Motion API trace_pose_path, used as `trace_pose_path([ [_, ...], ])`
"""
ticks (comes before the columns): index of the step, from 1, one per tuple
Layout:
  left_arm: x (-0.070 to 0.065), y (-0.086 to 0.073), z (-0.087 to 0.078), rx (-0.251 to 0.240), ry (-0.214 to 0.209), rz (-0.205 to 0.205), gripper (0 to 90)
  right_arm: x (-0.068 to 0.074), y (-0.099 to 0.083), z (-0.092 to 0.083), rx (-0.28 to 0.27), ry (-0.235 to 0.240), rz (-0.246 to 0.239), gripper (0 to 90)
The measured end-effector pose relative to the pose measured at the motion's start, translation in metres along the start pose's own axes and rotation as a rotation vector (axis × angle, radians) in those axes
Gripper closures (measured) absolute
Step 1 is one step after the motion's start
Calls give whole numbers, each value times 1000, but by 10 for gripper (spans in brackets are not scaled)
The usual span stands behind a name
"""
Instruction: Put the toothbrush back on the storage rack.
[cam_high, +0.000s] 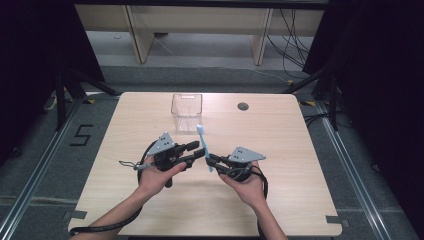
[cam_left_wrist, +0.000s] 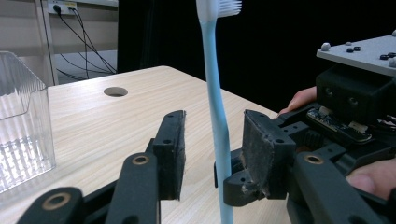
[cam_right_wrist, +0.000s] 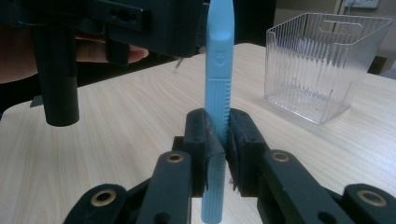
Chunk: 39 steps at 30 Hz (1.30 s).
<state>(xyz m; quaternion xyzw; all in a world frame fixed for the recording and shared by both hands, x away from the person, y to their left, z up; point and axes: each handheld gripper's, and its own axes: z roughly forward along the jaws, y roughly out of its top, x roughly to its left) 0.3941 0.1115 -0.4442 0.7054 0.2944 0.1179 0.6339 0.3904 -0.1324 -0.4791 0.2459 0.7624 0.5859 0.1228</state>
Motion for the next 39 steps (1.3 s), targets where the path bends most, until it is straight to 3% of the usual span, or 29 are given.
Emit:
trace_pose_path([
  [5,0,0,4,-7,2,0,616,0,1,2,-15,-24,-41,791],
  [6,0,0,5,-10,1,-1,634,3,1,3,-4,-14,-3,791],
  [8,0,0,5,-10,1,1,642,3,1,4,-15,-28,-3,791],
  [10,0,0,7,-12,2,-1,666,3,1,5,-3,-11,-19,791],
  [15,1,-1,9,-11,3,0,727,5,2,6,-4,-10,-3,791],
  [16,2,-1,9,-11,1,2,740,4,2,7,-16,-26,-30,791],
  [19,1,-1,10,-10,0,2,776,5,2,9,-16,-9,-22,790],
  [20,1,-1,10,-12,-3,-2,794,4,2,8,-14,-36,-53,791],
  [21,2,-1,10,-14,-6,-4,794,4,2,8,-14,-36,-53,791],
  [23,1,-1,10,-12,-12,-1,808,4,2,9,-17,-22,-37,790],
  [24,1,-1,10,-7,-16,8,812,7,1,10,-4,-7,-2,790],
  [26,0,-1,10,-5,-17,10,814,9,1,9,9,-24,23,790],
  [27,0,-1,10,-4,-17,9,818,7,2,11,4,-14,-8,789],
  [31,0,0,10,1,-20,12,824,8,2,13,5,-3,-4,788],
  [32,0,0,9,6,-20,21,827,7,2,13,1,-21,-25,781],
  [33,0,0,10,0,-25,23,829,9,2,13,9,-6,3,774],
  [35,1,0,10,-7,-31,25,830,9,2,13,13,-10,1,762],
  [39,1,3,6,-7,-13,34,832,8,3,13,15,-35,-33,698],
])
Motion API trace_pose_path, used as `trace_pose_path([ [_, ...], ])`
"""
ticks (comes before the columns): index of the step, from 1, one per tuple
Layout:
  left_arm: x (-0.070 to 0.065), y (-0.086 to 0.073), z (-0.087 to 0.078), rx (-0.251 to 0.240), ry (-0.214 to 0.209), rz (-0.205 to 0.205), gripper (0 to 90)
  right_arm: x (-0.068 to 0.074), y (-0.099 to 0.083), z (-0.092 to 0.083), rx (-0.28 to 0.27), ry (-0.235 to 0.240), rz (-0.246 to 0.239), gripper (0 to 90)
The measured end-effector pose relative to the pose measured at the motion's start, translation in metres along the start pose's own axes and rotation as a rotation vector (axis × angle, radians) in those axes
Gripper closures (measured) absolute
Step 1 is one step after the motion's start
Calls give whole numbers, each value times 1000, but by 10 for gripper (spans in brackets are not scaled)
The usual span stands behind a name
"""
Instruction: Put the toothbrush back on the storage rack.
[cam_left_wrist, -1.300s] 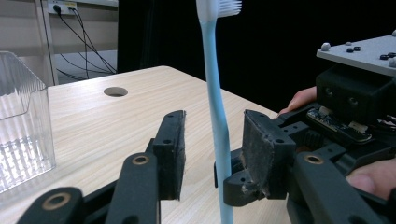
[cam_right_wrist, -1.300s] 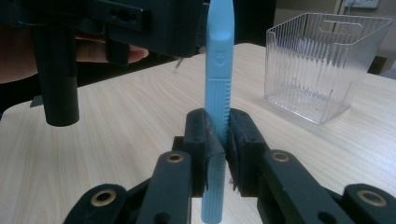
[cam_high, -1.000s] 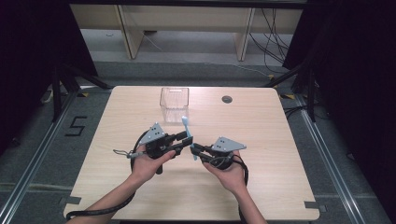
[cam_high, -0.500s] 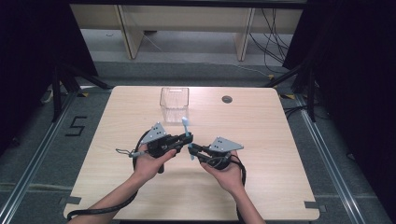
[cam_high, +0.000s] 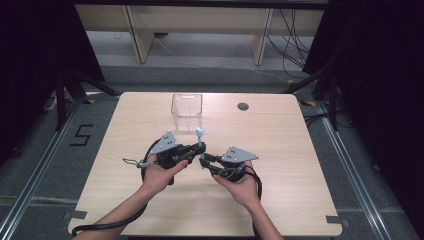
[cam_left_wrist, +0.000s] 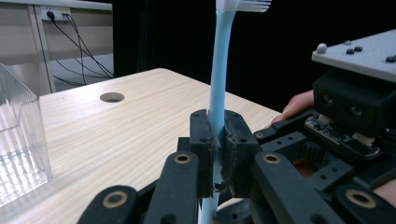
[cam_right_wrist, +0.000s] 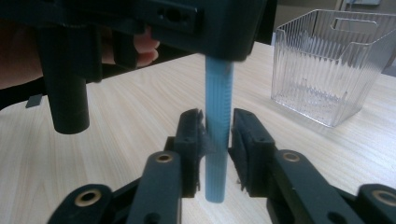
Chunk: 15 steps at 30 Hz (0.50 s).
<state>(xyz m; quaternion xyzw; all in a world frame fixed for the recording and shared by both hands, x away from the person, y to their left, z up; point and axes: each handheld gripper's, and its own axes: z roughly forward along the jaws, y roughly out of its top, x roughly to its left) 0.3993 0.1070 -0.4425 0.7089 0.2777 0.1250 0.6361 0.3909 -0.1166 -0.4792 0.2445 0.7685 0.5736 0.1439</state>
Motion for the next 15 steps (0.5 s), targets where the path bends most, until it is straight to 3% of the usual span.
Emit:
trace_pose_path([
  [1,1,1,-1,-3,4,0,832,0,0,1,-14,-15,-9,676],
  [2,2,2,-3,-6,11,4,832,1,-1,0,5,-16,20,648],
  [4,3,3,-3,-4,15,6,832,-1,-1,-1,5,-21,1,635],
  [9,7,6,-7,-14,32,17,832,1,-2,-5,25,-17,29,592],
  [10,8,7,-8,-15,35,21,832,1,-2,-6,20,-41,11,588],
  [15,10,8,-10,-19,51,29,832,1,-4,-11,30,-65,13,573],
])
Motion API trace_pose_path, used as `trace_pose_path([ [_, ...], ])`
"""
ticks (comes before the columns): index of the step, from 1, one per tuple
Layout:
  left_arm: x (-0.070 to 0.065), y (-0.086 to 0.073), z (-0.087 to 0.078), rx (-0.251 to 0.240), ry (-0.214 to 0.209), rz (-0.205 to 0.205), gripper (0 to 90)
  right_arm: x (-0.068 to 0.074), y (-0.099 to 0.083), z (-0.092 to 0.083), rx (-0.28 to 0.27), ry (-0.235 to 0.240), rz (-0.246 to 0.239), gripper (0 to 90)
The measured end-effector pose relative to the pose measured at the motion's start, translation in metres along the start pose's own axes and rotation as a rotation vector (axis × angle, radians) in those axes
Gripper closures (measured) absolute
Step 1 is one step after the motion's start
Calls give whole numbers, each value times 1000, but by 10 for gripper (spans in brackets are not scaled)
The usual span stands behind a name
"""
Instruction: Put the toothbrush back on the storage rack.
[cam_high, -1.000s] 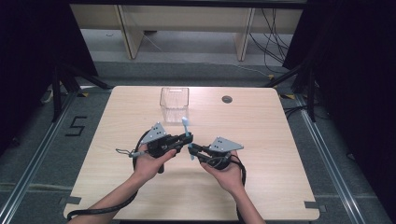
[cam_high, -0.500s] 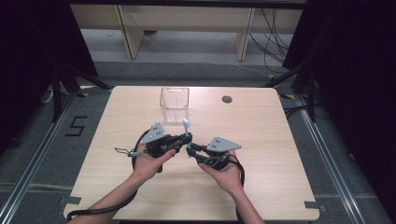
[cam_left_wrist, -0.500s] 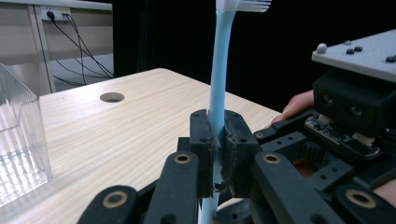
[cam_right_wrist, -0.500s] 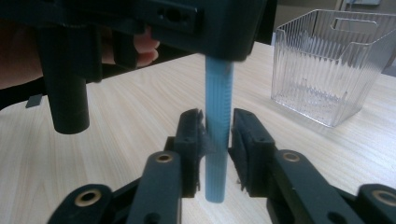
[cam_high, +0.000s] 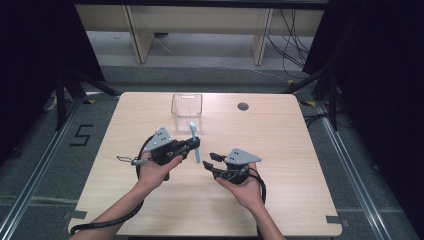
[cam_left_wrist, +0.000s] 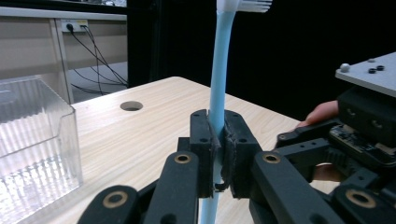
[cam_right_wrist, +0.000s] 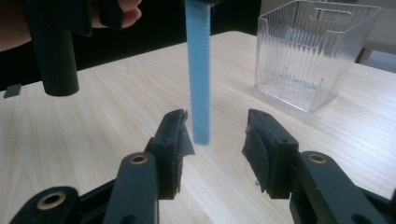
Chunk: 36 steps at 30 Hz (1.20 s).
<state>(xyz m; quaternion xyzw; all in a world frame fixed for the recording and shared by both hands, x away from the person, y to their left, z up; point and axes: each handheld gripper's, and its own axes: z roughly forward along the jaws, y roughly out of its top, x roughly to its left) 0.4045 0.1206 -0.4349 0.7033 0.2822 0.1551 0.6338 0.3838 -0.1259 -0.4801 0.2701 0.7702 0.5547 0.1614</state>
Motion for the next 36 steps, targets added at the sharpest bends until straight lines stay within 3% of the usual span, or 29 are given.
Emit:
trace_pose_path([
  [1,1,0,-1,1,4,8,832,0,-1,-1,8,14,6,570],
  [3,3,1,-2,-3,19,18,832,0,-3,-5,-8,-11,19,561],
  [4,5,1,-3,-3,22,23,832,-2,-3,-8,11,-25,4,559],
  [7,7,1,-4,-6,31,28,832,-2,-4,-10,11,-20,16,557],
  [8,8,1,-4,-13,34,30,832,-4,-4,-11,0,-26,-1,557],
  [9,9,1,-5,-6,41,34,832,-2,-5,-14,16,-36,32,557],
  [11,11,1,-6,-9,50,37,832,-3,-6,-17,10,-45,13,556],
  [13,13,2,-7,-10,60,40,832,-3,-7,-19,6,-50,24,556],
  [14,14,2,-8,-11,63,42,832,-5,-7,-21,-5,-68,-8,556],
  [15,15,2,-8,-13,68,42,832,-5,-8,-22,-4,-62,10,555],
  [17,18,3,-10,-14,80,49,832,-6,-9,-25,-1,-80,1,550],
  [18,18,3,-10,-14,80,49,832,-4,-10,-26,5,-76,26,548],
  [19,19,4,-10,-15,82,49,832,-6,-11,-27,-3,-90,-4,547],
  [20,20,4,-11,-16,86,48,832,-6,-11,-27,-3,-90,-4,547],
  [21,21,4,-11,-17,90,48,832,-4,-12,-27,-4,-90,30,544],
  [22,23,4,-12,-20,95,46,832,-6,-12,-29,-5,-102,4,540],
  [24,25,5,-12,-21,101,44,832,-6,-15,-30,-17,-99,32,530],
  [25,27,6,-13,-20,110,45,832,-9,-15,-32,-22,-124,-4,527],
  [26,27,6,-13,-20,110,45,832,-9,-15,-32,-22,-124,-4,527],
  [28,30,6,-14,-22,118,51,832,-8,-17,-33,-30,-127,27,525],
  [29,31,7,-14,-25,122,48,832,-9,-18,-37,-27,-142,15,525],
  [30,32,7,-15,-27,126,47,832,-6,-19,-39,-17,-140,62,525],
  [31,35,8,-16,-34,134,54,832,-8,-20,-40,-31,-145,30,525],
  [33,38,9,-17,-37,144,54,832,-10,-20,-44,-36,-159,12,525],
  [36,41,10,-18,-41,150,56,832,-10,-21,-46,-46,-155,19,524],
])
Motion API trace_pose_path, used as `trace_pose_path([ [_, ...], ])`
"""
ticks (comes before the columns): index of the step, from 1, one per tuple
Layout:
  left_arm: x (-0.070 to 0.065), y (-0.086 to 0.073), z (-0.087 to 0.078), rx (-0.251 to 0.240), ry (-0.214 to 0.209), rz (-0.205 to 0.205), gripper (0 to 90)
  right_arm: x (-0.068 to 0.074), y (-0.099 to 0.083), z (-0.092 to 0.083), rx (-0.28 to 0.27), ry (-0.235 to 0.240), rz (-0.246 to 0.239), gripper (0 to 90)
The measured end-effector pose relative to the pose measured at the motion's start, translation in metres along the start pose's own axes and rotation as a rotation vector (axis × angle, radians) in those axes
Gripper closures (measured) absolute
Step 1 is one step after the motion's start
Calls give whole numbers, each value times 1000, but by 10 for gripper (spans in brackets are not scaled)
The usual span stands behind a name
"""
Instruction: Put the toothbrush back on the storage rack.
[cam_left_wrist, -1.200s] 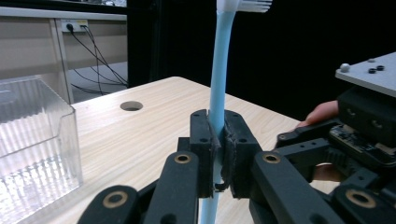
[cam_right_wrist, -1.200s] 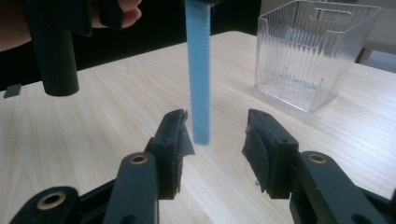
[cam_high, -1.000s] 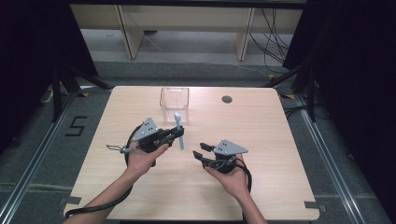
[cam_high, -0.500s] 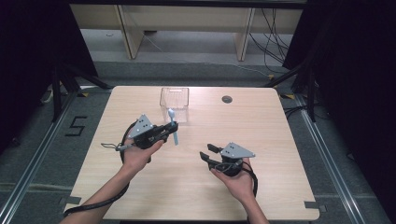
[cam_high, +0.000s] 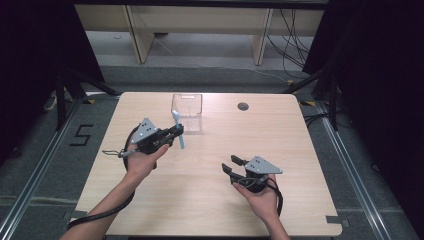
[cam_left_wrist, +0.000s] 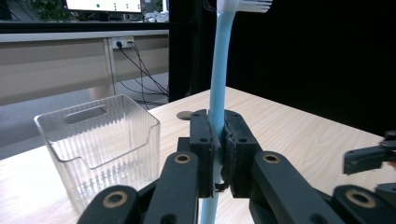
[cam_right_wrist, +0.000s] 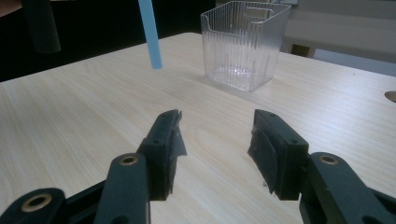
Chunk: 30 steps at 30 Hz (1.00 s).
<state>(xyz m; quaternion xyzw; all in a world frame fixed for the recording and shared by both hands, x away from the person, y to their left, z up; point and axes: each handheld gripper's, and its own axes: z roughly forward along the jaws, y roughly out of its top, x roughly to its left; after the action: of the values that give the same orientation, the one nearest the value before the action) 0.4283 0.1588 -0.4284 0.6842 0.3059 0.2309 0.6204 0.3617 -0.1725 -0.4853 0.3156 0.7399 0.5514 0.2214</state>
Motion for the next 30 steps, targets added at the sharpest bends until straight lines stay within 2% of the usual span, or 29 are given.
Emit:
trace_pose_path([
  [2,3,1,-1,-1,8,4,832,0,-1,-3,11,-20,17,523],
  [3,4,1,-1,-2,11,6,832,-1,-2,-5,18,-17,6,522],
  [4,5,2,-1,-3,14,6,832,0,-4,-7,33,-17,34,523],
  [6,8,2,-1,-2,21,5,832,0,-5,-7,29,-19,26,523],
  [8,10,2,-1,-1,27,7,832,0,-8,-9,29,-21,45,523],
  [9,12,3,-1,-4,34,7,832,-1,-9,-8,6,-21,20,523],
  [12,14,4,-1,-7,39,3,832,-1,-9,-11,20,-38,27,523],
  [13,16,5,-1,-8,40,5,832,-1,-10,-11,6,-39,19,523],
  [14,16,5,-1,-10,43,3,832,-1,-10,-11,12,-31,37,523],
  [15,17,6,-1,-10,45,5,832,-2,-10,-13,5,-43,24,523],
  [17,19,7,-1,-15,50,7,832,-1,-11,-14,13,-42,32,523],
  [18,20,8,-1,-16,53,12,832,-1,-11,-14,-2,-50,30,523],
  [19,20,8,0,-19,55,14,832,-1,-12,-15,16,-37,52,523],
  [20,21,9,0,-19,57,17,832,-1,-12,-15,13,-41,52,523],
  [22,23,10,0,-19,62,22,832,-2,-14,-15,-5,-56,25,523],
  [24,25,10,1,-21,67,18,832,0,-15,-16,9,-51,61,523],
  [25,26,10,2,-22,71,16,832,-2,-16,-14,-8,-43,36,523],
  [26,27,11,2,-21,73,17,832,-1,-17,-14,-6,-38,52,523],
  [28,29,11,3,-22,80,16,832,-1,-17,-14,-4,-42,49,522],
  [29,31,10,5,-21,84,16,832,-2,-17,-16,-7,-63,19,522],
  [30,31,10,5,-21,84,16,832,-2,-17,-16,-7,-63,19,522],
])
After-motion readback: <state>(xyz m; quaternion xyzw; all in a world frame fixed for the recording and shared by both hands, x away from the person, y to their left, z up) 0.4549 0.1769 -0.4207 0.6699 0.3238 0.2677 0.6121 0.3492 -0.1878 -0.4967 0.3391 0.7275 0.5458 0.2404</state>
